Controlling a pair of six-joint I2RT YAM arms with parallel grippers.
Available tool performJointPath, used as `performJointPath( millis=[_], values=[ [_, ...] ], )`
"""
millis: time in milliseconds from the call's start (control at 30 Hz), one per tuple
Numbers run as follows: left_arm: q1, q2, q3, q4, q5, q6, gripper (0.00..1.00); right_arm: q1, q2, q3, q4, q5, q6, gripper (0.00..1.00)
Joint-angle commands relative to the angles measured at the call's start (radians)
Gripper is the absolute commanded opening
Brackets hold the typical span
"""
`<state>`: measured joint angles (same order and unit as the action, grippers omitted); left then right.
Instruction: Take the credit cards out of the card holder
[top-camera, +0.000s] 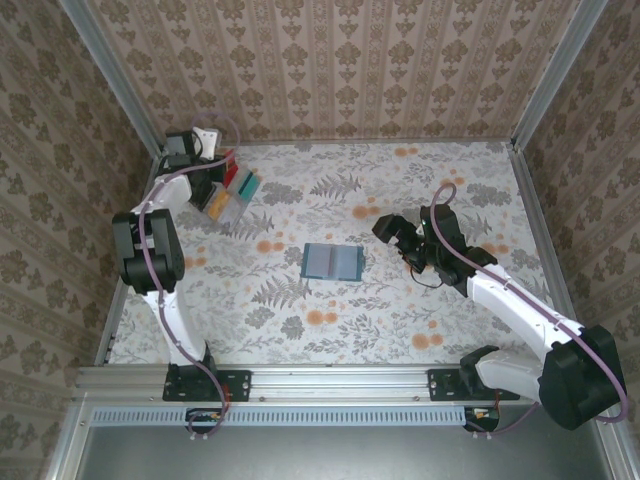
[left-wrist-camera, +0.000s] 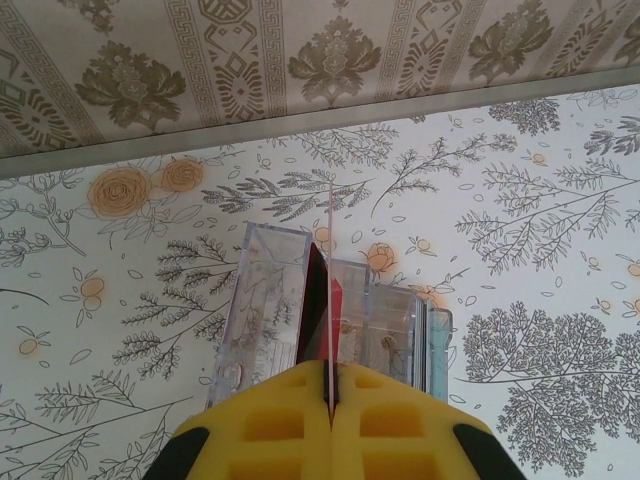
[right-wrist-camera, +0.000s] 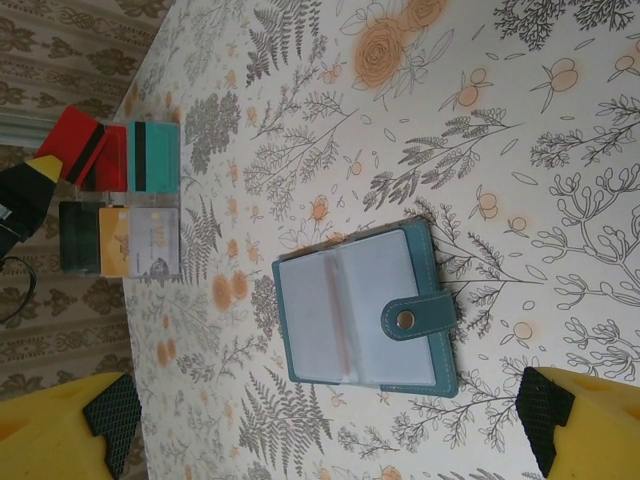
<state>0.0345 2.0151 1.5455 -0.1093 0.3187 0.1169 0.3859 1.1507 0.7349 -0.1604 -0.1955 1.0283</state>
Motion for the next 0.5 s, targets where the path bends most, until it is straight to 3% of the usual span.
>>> performJointPath(
  millis=[0, 467],
  values=[
    [0.009, 0.014, 0.024, -0.041, 0.023, 0.032, 0.02, 0.01, -0.004, 0.02, 0.031, -0.04, 0.018, 1.0],
    [0.011, 0.024, 0.007, -0.066, -0.01, 0.059, 0.16, 0.015, 0.006, 0.028, 0.022, -0.038, 0.013, 1.0]
  ],
)
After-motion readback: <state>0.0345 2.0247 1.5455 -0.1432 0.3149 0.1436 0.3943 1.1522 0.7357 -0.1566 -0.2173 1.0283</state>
